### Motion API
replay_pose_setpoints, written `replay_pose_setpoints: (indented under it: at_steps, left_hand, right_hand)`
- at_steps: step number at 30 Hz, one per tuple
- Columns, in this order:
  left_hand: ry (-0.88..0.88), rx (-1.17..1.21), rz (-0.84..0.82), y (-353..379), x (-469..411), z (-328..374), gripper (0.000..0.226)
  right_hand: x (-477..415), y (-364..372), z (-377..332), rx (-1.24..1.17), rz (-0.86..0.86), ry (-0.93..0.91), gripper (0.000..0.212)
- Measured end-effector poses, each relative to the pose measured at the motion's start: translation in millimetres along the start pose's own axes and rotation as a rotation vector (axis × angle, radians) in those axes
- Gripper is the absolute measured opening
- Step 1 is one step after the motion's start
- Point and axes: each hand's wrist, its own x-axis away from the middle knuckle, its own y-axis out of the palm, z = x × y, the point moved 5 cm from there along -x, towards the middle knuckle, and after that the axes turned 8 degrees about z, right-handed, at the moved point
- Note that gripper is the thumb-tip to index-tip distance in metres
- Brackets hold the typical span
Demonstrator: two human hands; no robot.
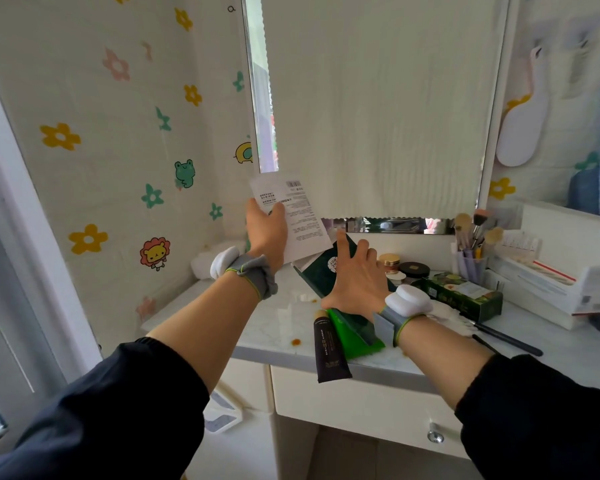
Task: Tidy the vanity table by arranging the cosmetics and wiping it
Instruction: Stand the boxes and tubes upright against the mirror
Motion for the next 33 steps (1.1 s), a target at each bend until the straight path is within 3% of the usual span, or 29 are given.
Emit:
replay_pose_setpoints:
  at_steps: [8,25,33]
  left_hand:
    - [0.072,-0.013,0.085,0,2,0,0.005]
    - [-0.045,0.09,0.07,16,8,-16,0.007]
    - [-0.088,0.106,-0.088,24,19,-27,0.009]
  right_hand:
    - [3,-1,0,-0.009,0.007,-0.04,0.131]
    - [-3,8,0,-0.085,-0.016,-0.086,0.132]
    - [-11,6,11,-0.117,0.001,-0.034,0.134]
